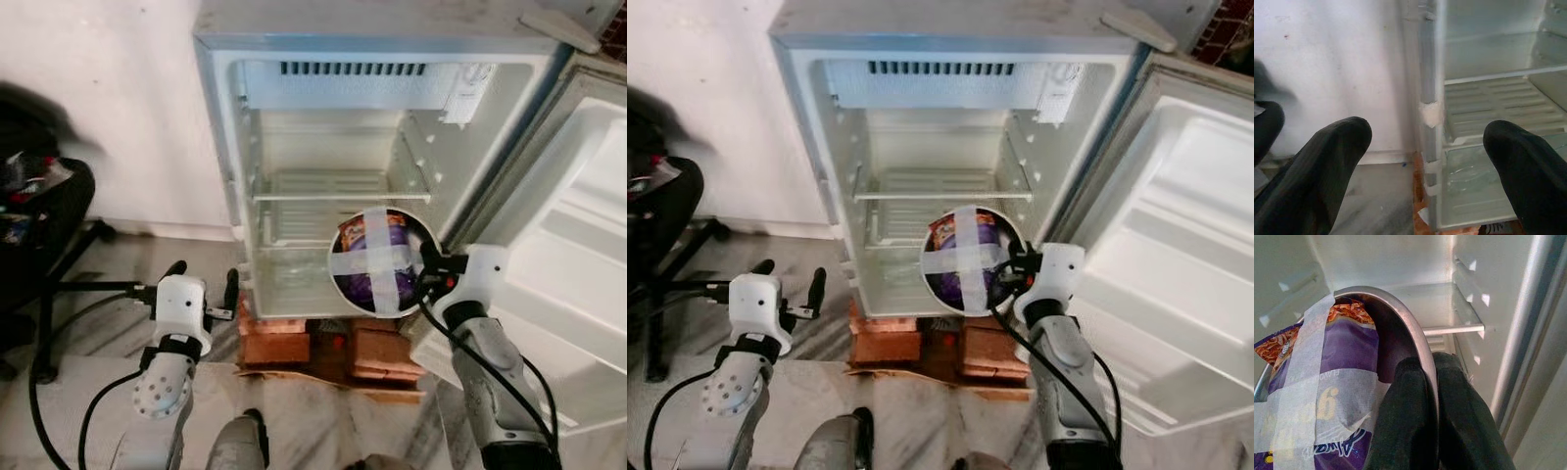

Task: Restocking fridge

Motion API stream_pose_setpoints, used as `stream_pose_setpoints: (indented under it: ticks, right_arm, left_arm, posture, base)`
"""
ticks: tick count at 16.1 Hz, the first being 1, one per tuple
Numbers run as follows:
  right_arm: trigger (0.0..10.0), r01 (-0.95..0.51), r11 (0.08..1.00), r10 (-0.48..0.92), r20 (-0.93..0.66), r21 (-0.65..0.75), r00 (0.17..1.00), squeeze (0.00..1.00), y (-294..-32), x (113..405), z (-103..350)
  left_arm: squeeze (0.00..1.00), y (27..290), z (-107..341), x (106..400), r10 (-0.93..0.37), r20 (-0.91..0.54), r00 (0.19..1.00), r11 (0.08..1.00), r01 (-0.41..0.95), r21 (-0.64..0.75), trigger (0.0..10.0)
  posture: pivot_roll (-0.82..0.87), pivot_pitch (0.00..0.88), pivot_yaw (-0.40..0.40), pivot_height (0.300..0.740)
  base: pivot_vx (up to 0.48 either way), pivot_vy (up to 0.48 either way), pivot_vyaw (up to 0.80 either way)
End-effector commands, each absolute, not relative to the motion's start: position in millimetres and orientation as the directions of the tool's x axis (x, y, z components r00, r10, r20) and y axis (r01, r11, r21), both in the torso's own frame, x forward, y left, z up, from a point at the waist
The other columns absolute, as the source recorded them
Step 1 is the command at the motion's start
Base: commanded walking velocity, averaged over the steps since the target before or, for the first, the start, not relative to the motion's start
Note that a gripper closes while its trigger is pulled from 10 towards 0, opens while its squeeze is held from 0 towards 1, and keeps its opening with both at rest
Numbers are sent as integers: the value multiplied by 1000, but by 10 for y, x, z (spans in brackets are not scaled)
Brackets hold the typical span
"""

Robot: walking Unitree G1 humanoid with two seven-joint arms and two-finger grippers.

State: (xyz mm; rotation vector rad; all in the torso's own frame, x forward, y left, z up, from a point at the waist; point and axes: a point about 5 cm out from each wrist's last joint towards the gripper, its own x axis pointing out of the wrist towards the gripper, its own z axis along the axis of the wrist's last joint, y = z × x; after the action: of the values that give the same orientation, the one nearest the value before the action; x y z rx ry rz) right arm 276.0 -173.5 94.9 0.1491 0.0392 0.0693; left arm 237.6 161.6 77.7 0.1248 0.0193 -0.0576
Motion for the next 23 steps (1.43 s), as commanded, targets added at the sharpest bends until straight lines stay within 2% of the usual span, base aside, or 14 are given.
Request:
stream_pose_setpoints:
  ticks: [1, 8, 11, 17, 23]
  right_arm:
    - [10000, -78, 985, 81, -11, 153, 997, 0, -1716, 2762, 984]
    - [10000, -89, 985, 93, -18, 150, 995, 0, -1709, 2764, 975]
    - [10000, -84, 986, 87, -15, 147, 996, 0, -1730, 2779, 985]
    - [10000, 18, 989, -18, -3, 144, 1000, 0, -1854, 2757, 985]
    - [10000, 73, 985, -71, -18, 159, 997, 0, -1896, 2801, 962]
  left_arm:
    - [0, 1662, 760, 2356, -42, -37, 998, 990, 46, 131, 10000]
    - [0, 1648, 753, 2347, -34, -43, 999, 992, 39, 123, 10000]
    - [0, 1640, 761, 2339, -35, -37, 999, 991, 40, 131, 10000]
    - [0, 1687, 726, 2252, -52, -63, 997, 992, 59, 113, 10000]
    - [0, 1719, 717, 2254, -44, -71, 996, 992, 52, 113, 10000]
  posture:
    - [150, 115, -59, 740]
    - [150, 119, -62, 740]
    - [152, 127, -63, 740]
    - [150, 124, -59, 740]
    - [155, 129, -61, 740]
  base:
    - [0, 322, 0]
    - [0, 401, 0]
    - [0, 0, 0]
    - [0, 0, 0]
    - [368, 0, 0]
